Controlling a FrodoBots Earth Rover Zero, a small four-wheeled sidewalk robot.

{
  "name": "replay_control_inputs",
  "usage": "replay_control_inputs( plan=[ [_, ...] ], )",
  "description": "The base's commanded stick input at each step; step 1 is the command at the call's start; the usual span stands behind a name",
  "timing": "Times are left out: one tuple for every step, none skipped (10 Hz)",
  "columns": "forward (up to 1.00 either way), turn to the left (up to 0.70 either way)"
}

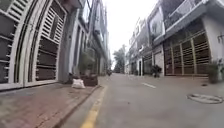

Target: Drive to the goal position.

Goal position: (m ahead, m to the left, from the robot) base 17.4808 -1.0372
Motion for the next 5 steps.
replay_control_inputs(
  plan=[
    [0.50,0.00],
    [0.50,0.00],
    [0.50,0.00],
    [0.50,0.00],
    [0.50,0.00]
  ],
)
